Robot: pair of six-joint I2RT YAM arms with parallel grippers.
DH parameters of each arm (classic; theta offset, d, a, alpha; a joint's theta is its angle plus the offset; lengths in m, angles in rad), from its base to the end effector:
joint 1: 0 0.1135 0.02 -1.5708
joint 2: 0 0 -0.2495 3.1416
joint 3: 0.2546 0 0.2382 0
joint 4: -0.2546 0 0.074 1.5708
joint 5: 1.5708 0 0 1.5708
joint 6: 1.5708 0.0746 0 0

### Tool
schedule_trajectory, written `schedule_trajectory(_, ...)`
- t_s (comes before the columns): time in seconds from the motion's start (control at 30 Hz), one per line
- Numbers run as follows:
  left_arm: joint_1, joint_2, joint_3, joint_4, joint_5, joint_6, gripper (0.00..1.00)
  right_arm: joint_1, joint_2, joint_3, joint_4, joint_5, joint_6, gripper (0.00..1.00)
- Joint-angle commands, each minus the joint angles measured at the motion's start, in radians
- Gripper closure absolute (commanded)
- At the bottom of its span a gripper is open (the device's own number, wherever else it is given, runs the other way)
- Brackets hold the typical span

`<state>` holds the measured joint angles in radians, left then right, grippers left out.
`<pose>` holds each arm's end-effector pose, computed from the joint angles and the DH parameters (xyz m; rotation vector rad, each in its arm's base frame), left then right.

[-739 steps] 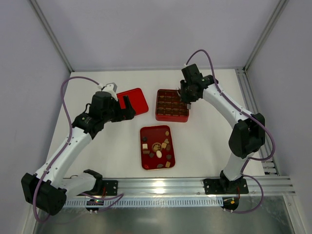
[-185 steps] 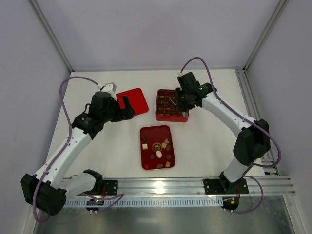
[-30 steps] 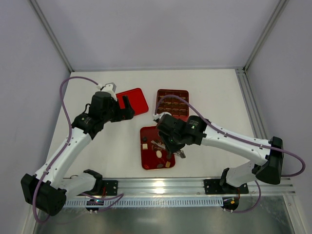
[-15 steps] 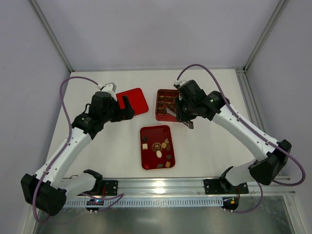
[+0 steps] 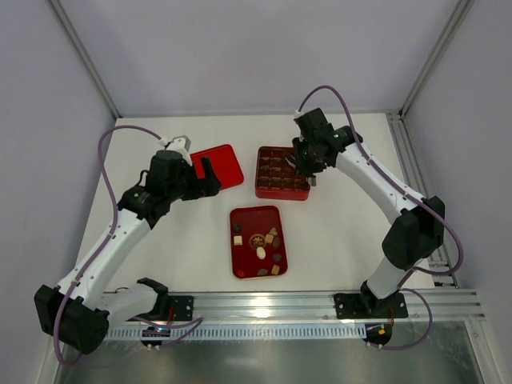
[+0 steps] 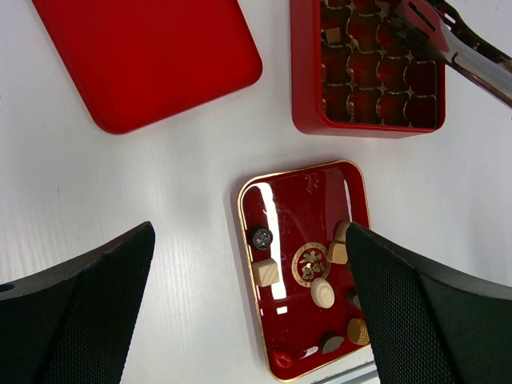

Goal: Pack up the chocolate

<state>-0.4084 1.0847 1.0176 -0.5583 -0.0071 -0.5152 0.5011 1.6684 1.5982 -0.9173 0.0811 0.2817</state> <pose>0.2369 -0.1020 0.2915 -0.1238 2.2395 -0.5039 0.3188 0.1677 0.2817 -0.2498 2.5534 0.1976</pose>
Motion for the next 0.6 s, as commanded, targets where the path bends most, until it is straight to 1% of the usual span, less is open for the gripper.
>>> schedule_trajectory(0.0,-0.001,-0.006,0.004,0.012,-0.011,0.012,0.00,-0.021,-0.006,0.016,0.064,-0.004,-0.009,0.69)
schedule_trajectory(0.3,-0.003,-0.006,0.004,0.012,-0.013,0.012,0.00,-0.027,0.016,-0.014,0.090,-0.011,-0.004,0.68)
schedule_trajectory(0.57,-0.001,-0.005,0.004,0.012,-0.010,0.012,0.00,-0.027,-0.013,-0.064,0.103,-0.012,0.004,0.68)
